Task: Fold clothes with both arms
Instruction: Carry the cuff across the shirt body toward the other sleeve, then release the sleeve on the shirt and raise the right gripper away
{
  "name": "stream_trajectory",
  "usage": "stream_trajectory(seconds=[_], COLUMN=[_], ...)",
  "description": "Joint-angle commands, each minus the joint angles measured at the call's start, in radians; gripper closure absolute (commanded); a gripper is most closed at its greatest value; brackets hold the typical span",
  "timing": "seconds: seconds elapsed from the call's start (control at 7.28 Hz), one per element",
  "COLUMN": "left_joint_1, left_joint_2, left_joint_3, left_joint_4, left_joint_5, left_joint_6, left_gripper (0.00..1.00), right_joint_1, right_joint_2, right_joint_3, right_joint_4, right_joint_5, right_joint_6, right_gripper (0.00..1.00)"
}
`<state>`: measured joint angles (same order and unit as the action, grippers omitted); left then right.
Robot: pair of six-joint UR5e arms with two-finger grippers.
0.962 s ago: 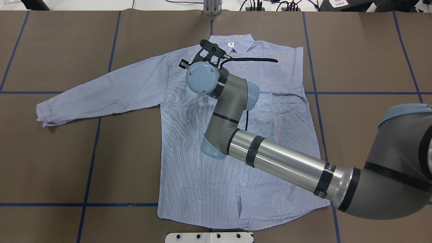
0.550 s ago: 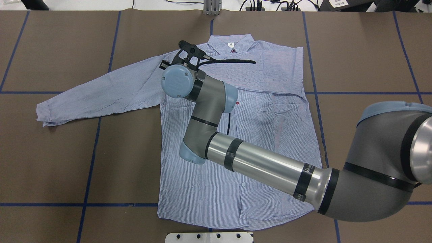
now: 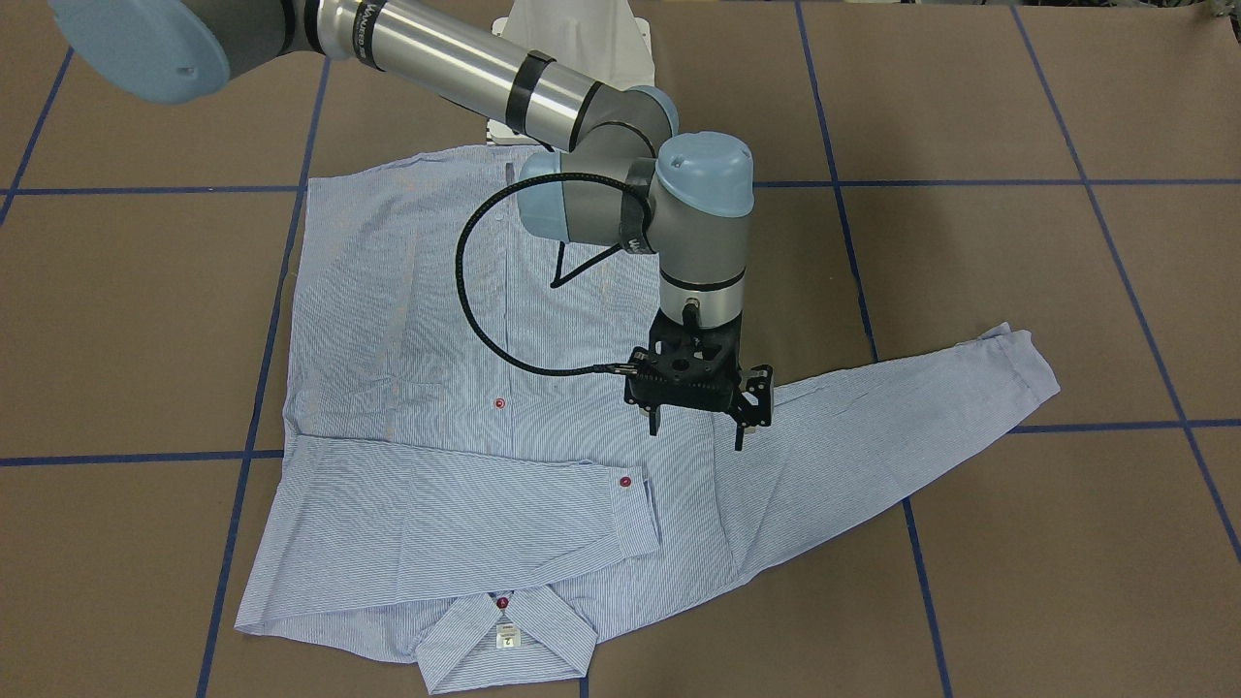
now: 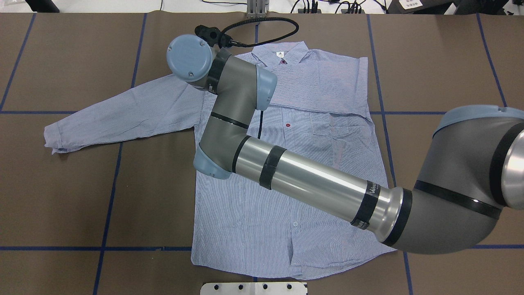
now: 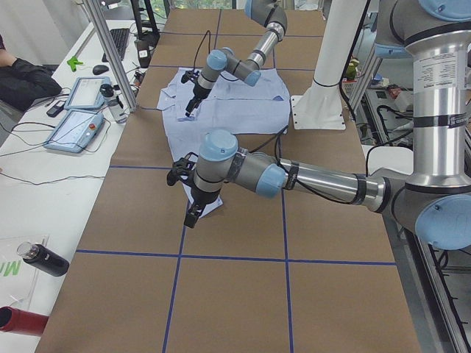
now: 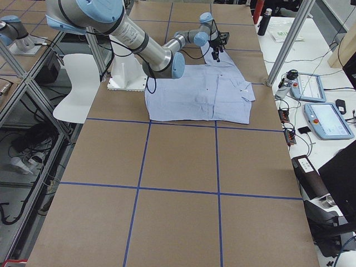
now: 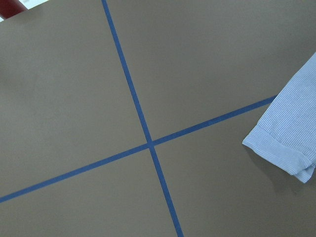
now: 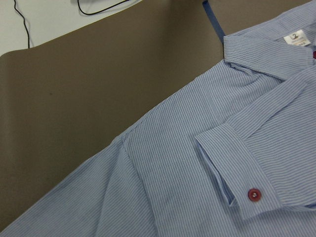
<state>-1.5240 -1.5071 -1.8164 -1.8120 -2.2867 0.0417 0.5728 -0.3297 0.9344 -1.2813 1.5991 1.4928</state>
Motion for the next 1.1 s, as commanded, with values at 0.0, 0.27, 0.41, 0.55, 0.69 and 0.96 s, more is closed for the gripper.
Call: stream_trajectory(seconds=[0.0, 0.27, 0.41, 0.55, 0.69, 0.96], left_joint_1=[0.007, 0.087, 0.141, 0.172, 0.226, 0.347], left_joint_2=[-0.059, -0.059, -0.061, -0.058, -0.056, -0.045], left_joint_3=[0.113, 0.179, 0.199, 0.247, 0.302, 0.335], left_joint_4=[-0.169, -0.297, -0.370, -0.506, -0.655, -0.782], left_joint_5=[-0.082, -0.086, -0.082, -0.080, -0.064, 0.068], left_joint_6=[-0.049, -0.077, -0.189, -0.379, -0.580, -0.811], left_gripper=[0.00, 0.00, 0.00, 0.00, 0.00, 0.00], right_joint_1=[0.114, 0.212, 0.261, 0.321, 0.397, 0.542], right_joint_2=[-0.072, -0.316, -0.450, -0.541, -0.633, -0.884], right_joint_3=[0.155, 0.451, 0.612, 0.739, 0.848, 0.978], right_joint_4=[-0.180, -0.284, -0.340, -0.419, -0.497, -0.492], right_joint_5=[0.238, 0.352, 0.392, 0.430, 0.473, 0.585], right_joint_6=[-0.191, -0.407, -0.515, -0.645, -0.809, -1.083], right_gripper=[0.00, 0.00, 0.00, 0.00, 0.00, 0.00])
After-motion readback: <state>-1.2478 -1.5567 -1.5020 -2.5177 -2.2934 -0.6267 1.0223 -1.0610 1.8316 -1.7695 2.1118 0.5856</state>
